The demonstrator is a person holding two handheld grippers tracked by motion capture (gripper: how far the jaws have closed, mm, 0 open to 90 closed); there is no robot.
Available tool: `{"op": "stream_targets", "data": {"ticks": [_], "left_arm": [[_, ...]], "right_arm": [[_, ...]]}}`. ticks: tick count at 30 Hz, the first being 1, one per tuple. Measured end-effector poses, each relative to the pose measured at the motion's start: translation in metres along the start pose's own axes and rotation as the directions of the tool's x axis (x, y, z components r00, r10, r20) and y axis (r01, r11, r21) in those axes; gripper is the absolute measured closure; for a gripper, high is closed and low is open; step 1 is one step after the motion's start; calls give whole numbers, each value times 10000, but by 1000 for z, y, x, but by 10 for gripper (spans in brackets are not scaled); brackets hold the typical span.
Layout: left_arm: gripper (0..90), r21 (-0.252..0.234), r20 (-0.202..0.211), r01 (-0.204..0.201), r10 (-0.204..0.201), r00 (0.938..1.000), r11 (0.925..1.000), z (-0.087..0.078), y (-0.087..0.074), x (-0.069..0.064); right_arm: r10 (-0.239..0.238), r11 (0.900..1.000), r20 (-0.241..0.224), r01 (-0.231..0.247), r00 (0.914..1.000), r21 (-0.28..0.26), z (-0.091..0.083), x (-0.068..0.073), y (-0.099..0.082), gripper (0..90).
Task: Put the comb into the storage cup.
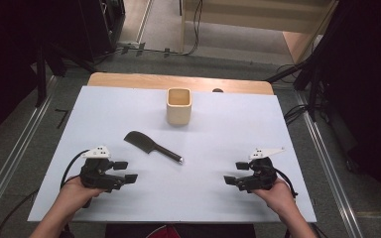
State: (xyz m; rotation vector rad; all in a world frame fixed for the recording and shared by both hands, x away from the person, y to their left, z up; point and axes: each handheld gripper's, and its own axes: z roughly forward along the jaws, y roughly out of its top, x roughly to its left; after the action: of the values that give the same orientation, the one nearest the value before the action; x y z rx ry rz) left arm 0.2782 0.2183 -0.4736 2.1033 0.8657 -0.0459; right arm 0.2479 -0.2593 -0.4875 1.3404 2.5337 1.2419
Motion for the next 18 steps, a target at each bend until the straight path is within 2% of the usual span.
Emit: {"op": "stream_targets", "data": {"ticks": [18], "left_arm": [[315, -22, 16, -3, 3, 10000, 10000, 0, 0, 0]], "right_arm": [[-43, 10000, -67, 44, 10000, 87, 1, 1, 0, 183]]}}
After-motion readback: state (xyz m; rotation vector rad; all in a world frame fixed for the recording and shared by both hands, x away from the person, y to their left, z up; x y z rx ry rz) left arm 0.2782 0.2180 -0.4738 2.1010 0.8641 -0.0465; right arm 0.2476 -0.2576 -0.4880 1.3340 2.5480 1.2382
